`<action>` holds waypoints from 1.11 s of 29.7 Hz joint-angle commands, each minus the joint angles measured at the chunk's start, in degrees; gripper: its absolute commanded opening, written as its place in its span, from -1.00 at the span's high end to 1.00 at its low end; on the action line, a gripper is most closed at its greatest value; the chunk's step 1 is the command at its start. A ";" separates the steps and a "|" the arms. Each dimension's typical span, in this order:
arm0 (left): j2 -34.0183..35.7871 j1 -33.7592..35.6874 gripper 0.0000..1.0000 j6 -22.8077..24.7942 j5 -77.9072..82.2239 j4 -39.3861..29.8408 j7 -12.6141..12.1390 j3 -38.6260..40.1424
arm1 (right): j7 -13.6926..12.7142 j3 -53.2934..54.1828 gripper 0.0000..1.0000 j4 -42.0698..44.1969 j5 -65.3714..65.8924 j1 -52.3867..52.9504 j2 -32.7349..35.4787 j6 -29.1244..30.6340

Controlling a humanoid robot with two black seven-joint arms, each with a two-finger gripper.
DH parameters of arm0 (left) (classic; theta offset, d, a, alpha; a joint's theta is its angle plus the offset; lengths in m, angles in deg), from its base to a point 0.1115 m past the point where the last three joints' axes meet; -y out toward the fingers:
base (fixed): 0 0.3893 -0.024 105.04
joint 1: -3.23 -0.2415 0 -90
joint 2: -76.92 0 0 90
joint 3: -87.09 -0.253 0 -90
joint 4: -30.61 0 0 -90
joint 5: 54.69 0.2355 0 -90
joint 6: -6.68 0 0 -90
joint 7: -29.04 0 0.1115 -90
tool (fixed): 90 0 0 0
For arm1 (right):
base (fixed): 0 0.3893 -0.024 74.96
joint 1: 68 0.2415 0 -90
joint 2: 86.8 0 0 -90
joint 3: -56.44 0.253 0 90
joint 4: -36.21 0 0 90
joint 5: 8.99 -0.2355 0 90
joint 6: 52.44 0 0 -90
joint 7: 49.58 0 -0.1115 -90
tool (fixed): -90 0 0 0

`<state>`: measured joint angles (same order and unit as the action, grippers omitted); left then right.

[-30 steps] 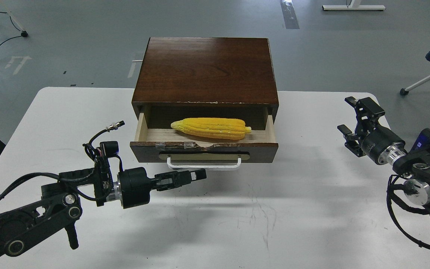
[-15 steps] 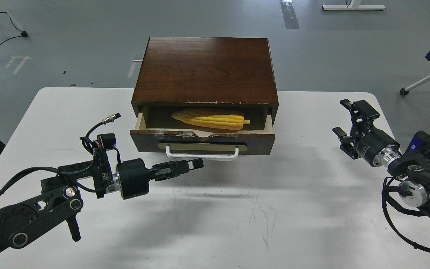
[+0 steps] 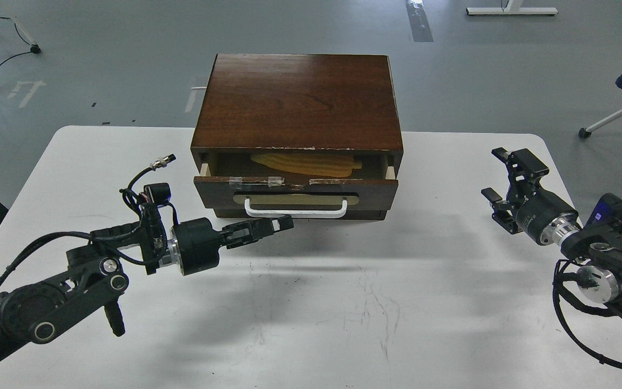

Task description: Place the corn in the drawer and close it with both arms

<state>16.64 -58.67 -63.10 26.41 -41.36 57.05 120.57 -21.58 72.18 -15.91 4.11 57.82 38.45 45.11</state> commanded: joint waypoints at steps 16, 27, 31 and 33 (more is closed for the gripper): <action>-2.13 4.06 1.00 0.08 -0.07 5.44 -0.01 0.00 | 0.00 0.00 -1.00 -0.08 0.00 -0.67 0.00 -0.88; -3.00 5.47 1.00 0.70 -0.16 7.55 -0.01 0.00 | 0.00 0.00 -1.00 -0.08 0.00 -0.67 0.00 -0.88; -2.92 6.26 1.00 1.05 -0.25 7.55 -0.01 -0.35 | 0.00 0.08 -1.00 -0.26 0.00 -0.76 0.00 -0.97; -2.92 6.26 1.00 1.31 -0.42 7.46 -0.01 -0.61 | 0.00 0.08 -1.00 -0.26 0.00 -0.76 0.00 -0.97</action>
<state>13.65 -52.66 -62.23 26.22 -33.76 57.03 120.39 -21.58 72.23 -16.12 4.11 57.13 38.45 44.15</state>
